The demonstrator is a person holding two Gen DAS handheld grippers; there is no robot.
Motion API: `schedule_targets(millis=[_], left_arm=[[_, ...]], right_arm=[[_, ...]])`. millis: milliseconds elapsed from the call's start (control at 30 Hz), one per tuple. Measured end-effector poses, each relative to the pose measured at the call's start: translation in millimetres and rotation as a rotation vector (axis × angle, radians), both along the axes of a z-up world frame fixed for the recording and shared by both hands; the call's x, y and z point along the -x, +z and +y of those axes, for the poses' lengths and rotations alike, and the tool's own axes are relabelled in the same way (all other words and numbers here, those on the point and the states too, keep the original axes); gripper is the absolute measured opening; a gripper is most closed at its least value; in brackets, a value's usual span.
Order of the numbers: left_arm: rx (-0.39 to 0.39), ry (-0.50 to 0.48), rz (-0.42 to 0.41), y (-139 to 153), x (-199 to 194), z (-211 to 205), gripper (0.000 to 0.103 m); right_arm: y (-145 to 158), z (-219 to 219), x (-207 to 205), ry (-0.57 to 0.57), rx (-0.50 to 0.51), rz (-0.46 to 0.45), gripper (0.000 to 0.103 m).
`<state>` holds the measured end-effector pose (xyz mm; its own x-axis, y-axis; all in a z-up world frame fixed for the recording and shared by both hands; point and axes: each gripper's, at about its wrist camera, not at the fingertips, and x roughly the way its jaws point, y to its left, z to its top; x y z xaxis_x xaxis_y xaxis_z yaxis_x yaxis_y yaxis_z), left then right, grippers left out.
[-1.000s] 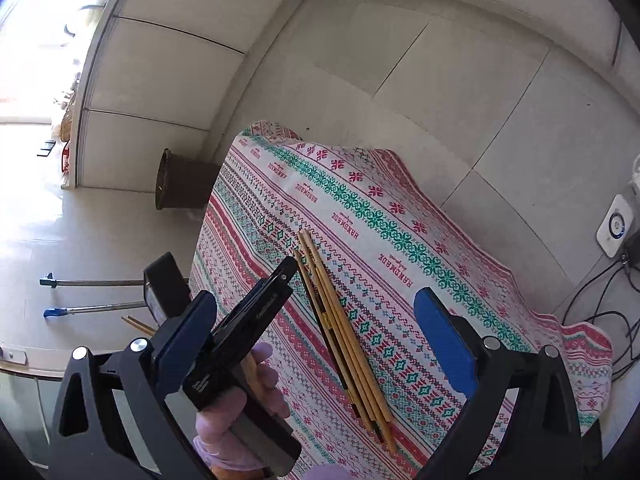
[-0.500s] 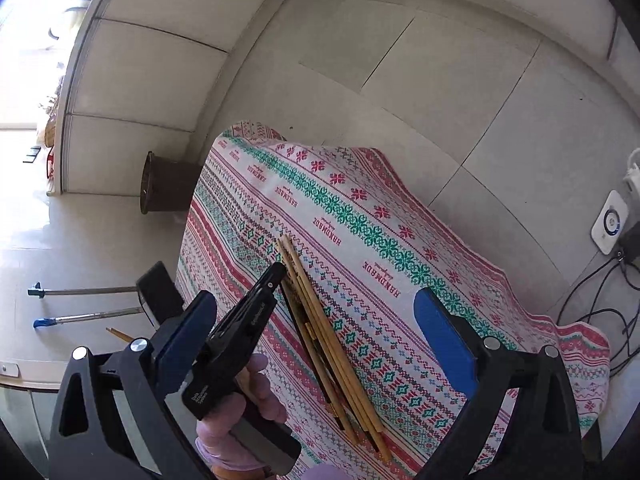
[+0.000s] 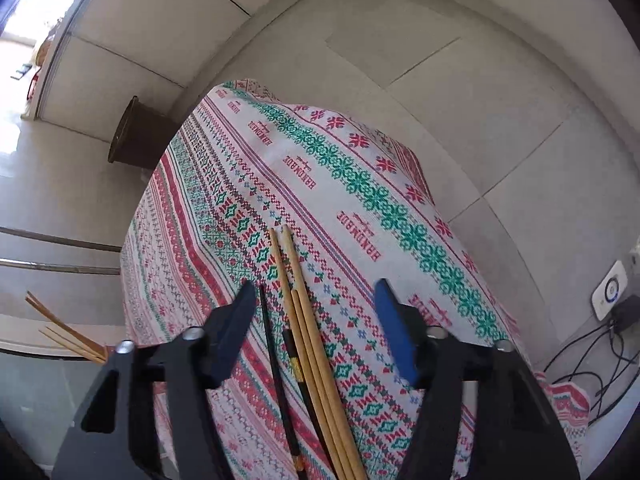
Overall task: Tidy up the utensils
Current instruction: 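Grasp one chopstick with the left tool while the right tool grasps another from the pile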
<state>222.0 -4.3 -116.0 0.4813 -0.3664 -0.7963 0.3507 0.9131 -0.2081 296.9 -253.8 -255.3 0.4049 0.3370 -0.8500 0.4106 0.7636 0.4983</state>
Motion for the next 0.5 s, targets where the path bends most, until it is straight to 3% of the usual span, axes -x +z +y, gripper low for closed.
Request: schedule_targets(millis=[100,400,500], left_arm=[[0.009,-0.013,-0.041,12,16,12,0.003],[0.025,-0.01,-0.118,28,28,42,0.003],[0.038,-0.001,-0.115,29,27,47,0.003]], right_arm=[[-7,12,-12,0.038,0.053,0.008,0.03],[-15,32,-34,0.089,0.195,0.021,0.026],[-14,51,-36,0.138,0.324,0.01,0.022]])
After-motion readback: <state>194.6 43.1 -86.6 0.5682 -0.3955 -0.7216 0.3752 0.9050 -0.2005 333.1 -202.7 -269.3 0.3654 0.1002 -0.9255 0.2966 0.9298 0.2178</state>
